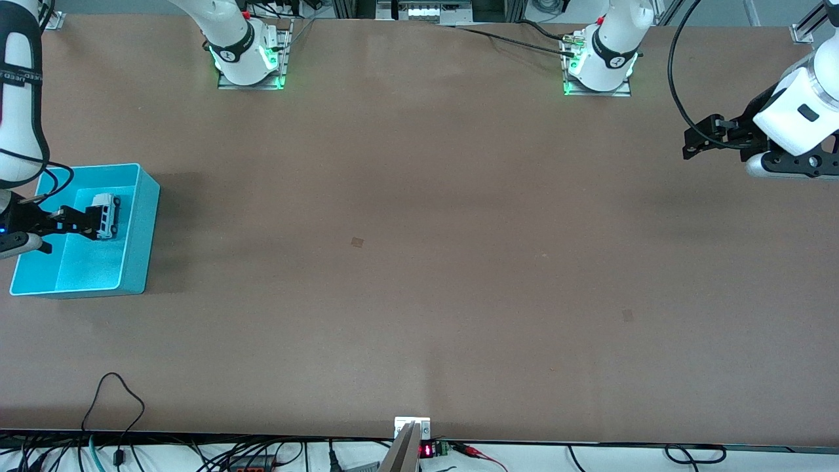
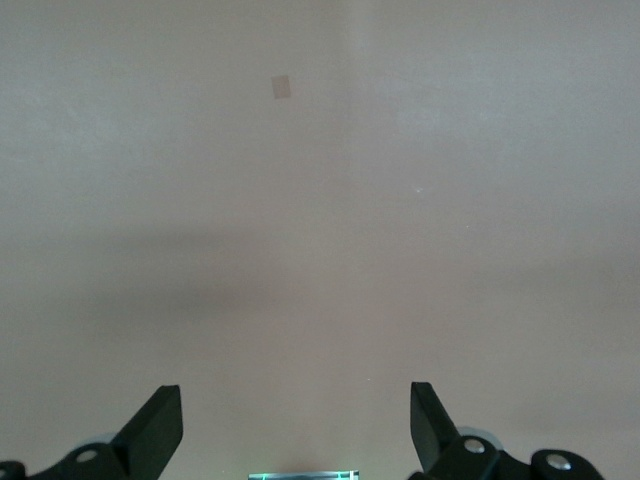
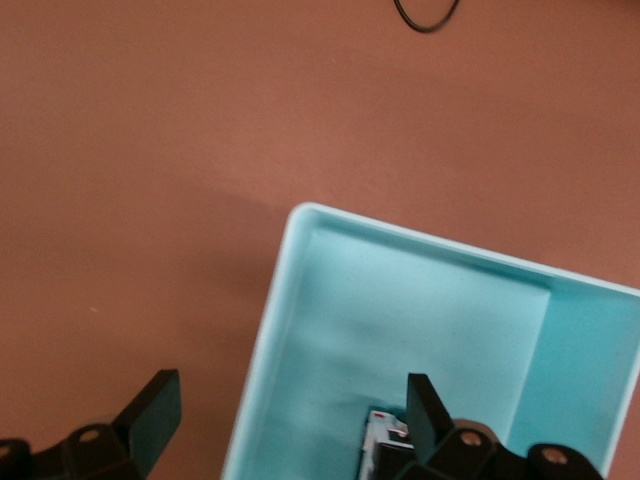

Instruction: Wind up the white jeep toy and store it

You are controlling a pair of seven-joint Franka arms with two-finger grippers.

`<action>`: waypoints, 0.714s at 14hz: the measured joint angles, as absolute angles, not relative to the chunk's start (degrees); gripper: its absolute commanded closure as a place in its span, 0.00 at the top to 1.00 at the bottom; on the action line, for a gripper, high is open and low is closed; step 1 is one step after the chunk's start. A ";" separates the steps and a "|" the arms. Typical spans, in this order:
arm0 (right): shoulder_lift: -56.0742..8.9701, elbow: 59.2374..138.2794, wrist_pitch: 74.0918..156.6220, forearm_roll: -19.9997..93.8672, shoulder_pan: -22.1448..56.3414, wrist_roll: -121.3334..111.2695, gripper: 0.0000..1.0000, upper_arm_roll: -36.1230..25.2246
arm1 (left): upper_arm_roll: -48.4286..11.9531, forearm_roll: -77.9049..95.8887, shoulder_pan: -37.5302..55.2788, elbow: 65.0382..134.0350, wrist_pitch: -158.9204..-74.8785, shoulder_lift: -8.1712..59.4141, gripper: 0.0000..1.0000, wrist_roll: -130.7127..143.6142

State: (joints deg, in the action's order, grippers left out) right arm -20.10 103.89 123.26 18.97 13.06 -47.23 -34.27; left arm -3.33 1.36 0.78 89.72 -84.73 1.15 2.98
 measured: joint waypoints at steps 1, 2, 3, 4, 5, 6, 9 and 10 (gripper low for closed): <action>-19.39 103.77 122.00 18.73 13.68 -45.51 1.00 -34.27 | -3.33 1.36 0.77 89.72 -84.73 1.15 1.00 2.98; -18.50 103.72 121.04 17.75 13.98 -43.39 1.00 -33.96 | -3.33 1.36 0.77 89.72 -84.72 1.15 1.00 2.98; -17.32 103.63 120.08 15.73 13.81 -40.25 1.00 -32.78 | -3.34 1.36 0.78 89.72 -84.72 1.15 1.00 2.98; -15.69 103.52 118.91 12.91 13.17 -35.56 1.00 -30.34 | -3.33 1.36 0.78 89.72 -84.71 1.15 1.00 2.98; -13.74 103.45 117.45 10.01 12.19 -30.07 1.00 -27.04 | -3.33 1.36 0.77 89.72 -84.70 1.15 1.00 2.98; -11.74 103.41 115.98 7.60 11.04 -24.68 1.00 -23.38 | -3.34 1.36 0.78 89.72 -84.69 1.15 1.00 2.98; -6.25 103.38 110.99 3.88 6.37 -9.58 1.00 -12.24 | -3.33 1.36 0.77 89.72 -84.69 1.15 1.00 2.98; -4.76 103.39 109.74 3.31 4.94 -5.15 1.00 -9.20 | -3.34 1.36 0.78 89.72 -84.69 1.15 1.00 2.98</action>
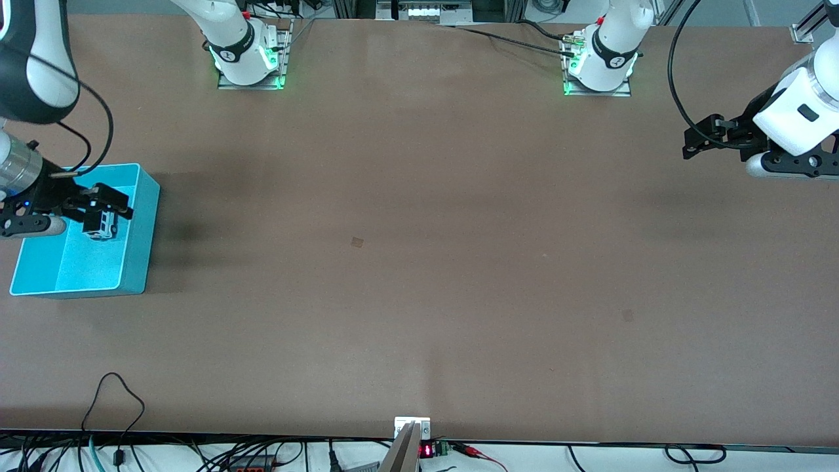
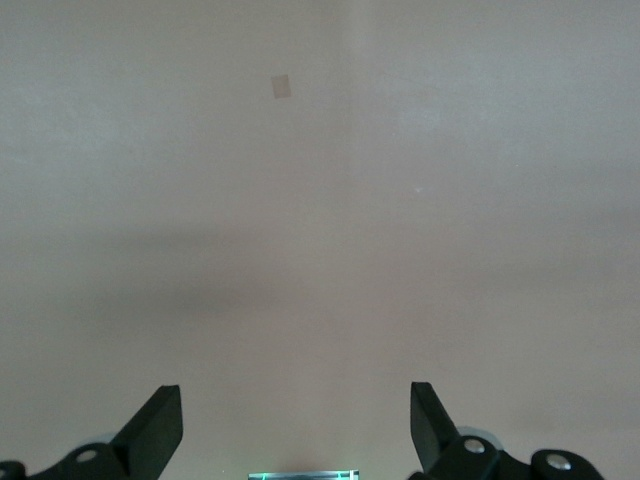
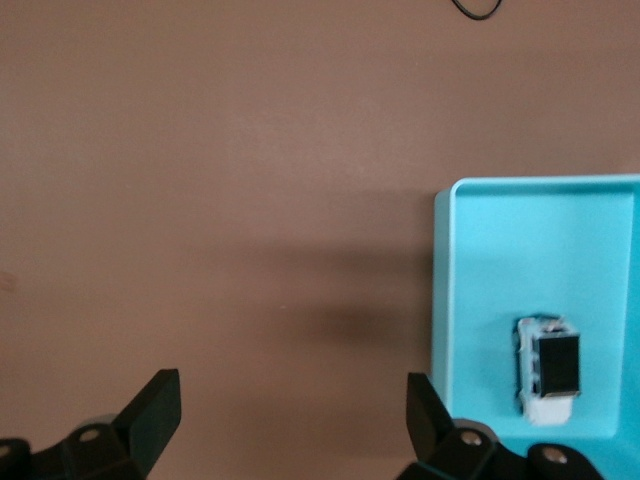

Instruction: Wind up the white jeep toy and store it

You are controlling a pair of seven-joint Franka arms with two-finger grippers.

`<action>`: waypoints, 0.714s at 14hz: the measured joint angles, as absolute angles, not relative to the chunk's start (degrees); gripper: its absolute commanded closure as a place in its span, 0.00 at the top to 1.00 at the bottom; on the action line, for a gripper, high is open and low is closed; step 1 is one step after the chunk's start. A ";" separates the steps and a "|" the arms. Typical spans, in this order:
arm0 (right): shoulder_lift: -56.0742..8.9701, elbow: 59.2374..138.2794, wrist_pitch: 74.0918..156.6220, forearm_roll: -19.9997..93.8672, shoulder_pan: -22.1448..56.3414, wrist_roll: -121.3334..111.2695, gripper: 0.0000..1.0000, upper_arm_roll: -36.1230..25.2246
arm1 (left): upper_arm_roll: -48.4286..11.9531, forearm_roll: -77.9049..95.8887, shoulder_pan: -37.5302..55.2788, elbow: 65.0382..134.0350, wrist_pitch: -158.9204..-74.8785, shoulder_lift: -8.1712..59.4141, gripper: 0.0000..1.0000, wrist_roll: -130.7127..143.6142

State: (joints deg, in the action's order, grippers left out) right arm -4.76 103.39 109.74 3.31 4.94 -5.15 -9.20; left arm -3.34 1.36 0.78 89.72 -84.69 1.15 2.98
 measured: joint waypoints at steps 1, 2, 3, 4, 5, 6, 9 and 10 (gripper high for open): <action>-3.39 103.39 108.27 2.97 3.90 -1.89 1.00 -6.80 | -3.34 1.36 0.78 89.72 -84.68 1.15 1.00 2.98; -2.29 103.39 107.17 2.53 3.18 -0.48 1.00 -5.04 | -3.33 1.36 0.78 89.72 -84.67 1.15 1.00 2.98; -1.23 103.39 106.36 1.56 2.57 0.21 1.00 -3.30 | -3.33 1.36 0.77 89.72 -84.67 1.15 1.00 2.98; -0.21 103.38 105.43 0.21 2.10 0.95 1.00 -1.59 | -3.33 1.36 0.77 89.72 -84.66 1.15 1.00 2.98; 0.79 103.30 104.26 -1.19 1.59 2.26 1.00 0.35 | -3.34 1.36 0.78 89.72 -84.66 1.15 1.00 2.98; 1.79 102.88 102.39 -2.06 1.08 3.97 1.00 2.41 | -3.34 1.36 0.77 89.72 -84.65 1.15 1.00 2.98; 3.84 100.15 95.88 -2.44 0.82 7.44 1.00 5.31 | -3.34 1.36 0.78 89.72 -84.65 1.15 1.00 2.98; 4.10 99.59 95.25 -2.44 0.74 7.42 1.00 5.32 | -3.34 1.36 0.78 89.72 -84.65 1.15 1.00 2.98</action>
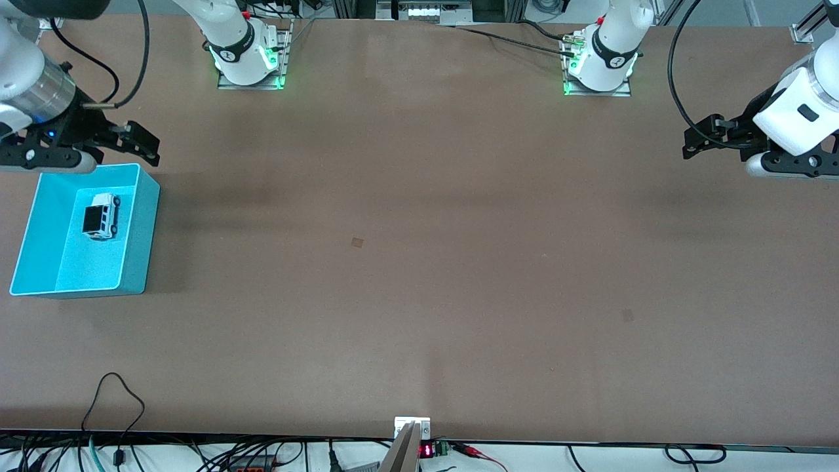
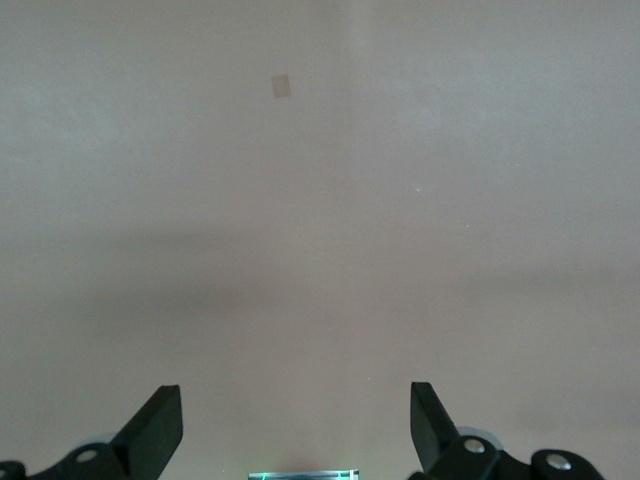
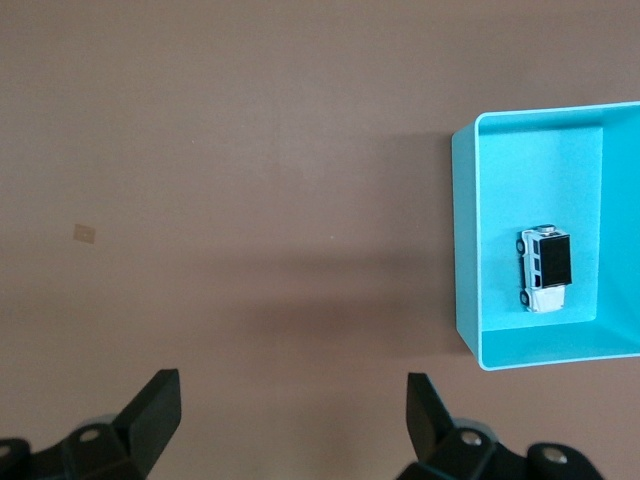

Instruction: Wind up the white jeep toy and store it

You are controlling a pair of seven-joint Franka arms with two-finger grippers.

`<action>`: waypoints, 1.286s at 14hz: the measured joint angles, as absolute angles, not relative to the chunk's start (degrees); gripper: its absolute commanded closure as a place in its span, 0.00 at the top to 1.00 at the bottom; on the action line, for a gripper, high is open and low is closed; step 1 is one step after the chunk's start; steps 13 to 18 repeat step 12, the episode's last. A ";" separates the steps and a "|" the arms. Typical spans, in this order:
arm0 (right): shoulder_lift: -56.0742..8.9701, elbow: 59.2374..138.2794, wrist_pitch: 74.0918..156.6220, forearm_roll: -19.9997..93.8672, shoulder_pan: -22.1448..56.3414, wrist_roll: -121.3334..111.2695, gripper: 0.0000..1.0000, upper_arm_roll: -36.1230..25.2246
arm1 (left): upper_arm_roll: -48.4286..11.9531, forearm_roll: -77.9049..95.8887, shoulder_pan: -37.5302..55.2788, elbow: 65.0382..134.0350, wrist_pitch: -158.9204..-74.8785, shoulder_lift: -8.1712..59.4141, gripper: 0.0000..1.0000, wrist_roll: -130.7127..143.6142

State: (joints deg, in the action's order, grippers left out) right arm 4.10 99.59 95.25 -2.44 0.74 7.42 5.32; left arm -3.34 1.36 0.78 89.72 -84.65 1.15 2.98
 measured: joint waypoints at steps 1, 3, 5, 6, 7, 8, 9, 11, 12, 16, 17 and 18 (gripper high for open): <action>4.11 99.19 95.16 -2.44 0.52 7.34 1.00 5.28 | -3.34 1.36 0.78 89.72 -84.65 1.15 1.00 2.98; 3.65 98.55 95.18 -2.44 -0.01 7.25 1.00 5.20 | -3.34 1.36 0.78 89.72 -84.65 1.15 1.00 2.98; 2.90 98.29 95.38 -2.15 -0.09 7.25 1.00 5.18 | -3.35 1.36 0.78 89.72 -84.64 1.15 1.00 2.98; 2.63 98.17 95.43 -1.49 -0.03 7.25 1.00 4.99 | -3.35 1.36 0.78 89.72 -84.64 1.15 1.00 2.98; 2.57 98.12 95.58 -0.73 0.16 7.25 1.00 4.48 | -3.35 1.36 0.78 89.72 -84.64 1.15 1.00 2.98; 2.60 98.06 95.94 -0.23 0.48 7.24 1.00 3.83 | -3.36 1.36 0.78 89.72 -84.64 1.15 1.00 2.98; 2.62 97.97 96.54 -0.11 0.83 7.23 1.00 3.28 | -3.36 1.36 0.78 89.72 -84.64 1.15 1.00 2.98; 2.61 97.89 97.21 -0.09 1.05 7.08 1.00 2.89 | -3.36 1.36 0.78 89.72 -84.64 1.15 1.00 2.98; 2.60 97.86 97.45 -0.09 1.06 6.94 1.00 2.86 | -3.36 1.36 0.78 89.72 -84.64 1.15 1.00 2.98; 2.60 97.86 97.45 -0.09 1.06 6.94 1.00 2.86 | -3.36 1.36 0.78 89.72 -84.64 1.15 1.00 2.98; 2.60 97.86 97.45 -0.09 1.06 6.94 1.00 2.86 | -3.36 1.36 0.78 89.72 -84.64 1.15 1.00 2.98; 2.60 97.86 97.45 -0.09 1.06 6.94 1.00 2.86 | -3.36 1.36 0.78 89.72 -84.64 1.15 1.00 2.98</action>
